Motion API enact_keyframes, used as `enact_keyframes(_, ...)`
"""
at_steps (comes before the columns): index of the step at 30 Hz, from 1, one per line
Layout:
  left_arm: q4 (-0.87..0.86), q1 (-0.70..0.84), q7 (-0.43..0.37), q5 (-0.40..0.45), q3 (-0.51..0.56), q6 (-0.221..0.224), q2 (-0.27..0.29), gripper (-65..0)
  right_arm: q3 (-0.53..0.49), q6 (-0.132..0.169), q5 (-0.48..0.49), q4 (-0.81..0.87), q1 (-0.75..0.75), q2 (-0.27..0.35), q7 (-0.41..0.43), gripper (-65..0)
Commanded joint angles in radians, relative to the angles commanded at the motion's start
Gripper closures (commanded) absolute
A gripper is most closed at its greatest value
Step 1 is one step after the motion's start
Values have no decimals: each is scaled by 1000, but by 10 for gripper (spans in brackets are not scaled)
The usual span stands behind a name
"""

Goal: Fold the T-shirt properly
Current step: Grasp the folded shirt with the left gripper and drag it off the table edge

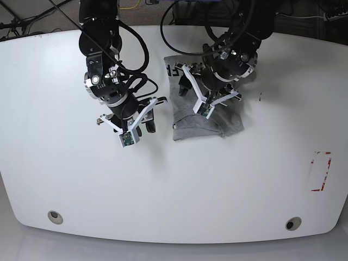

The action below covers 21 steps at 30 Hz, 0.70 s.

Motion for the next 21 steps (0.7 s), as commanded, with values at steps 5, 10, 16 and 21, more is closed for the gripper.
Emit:
enact_keyframes(5, -81, 28, -86, 98, 11, 52, 3, -344, 18, 31, 0, -2, -5, -6, 0, -209)
enact_keyframes(10, -198, 28, -127, 115, 11, 54, -5, -343, 20, 64, 0, 0, -6, -8, 0, -209)
enact_keyframes(16, -269, 28, -189, 115, -14, 54, -51, -343, 20, 64, 0, 2, -9, -8, 0, -209)
enact_keyframes(21, -299, 48, -216, 110, -81, 48, -107, -343, 20, 66, 0, 3, -26, -8, 0, -209)
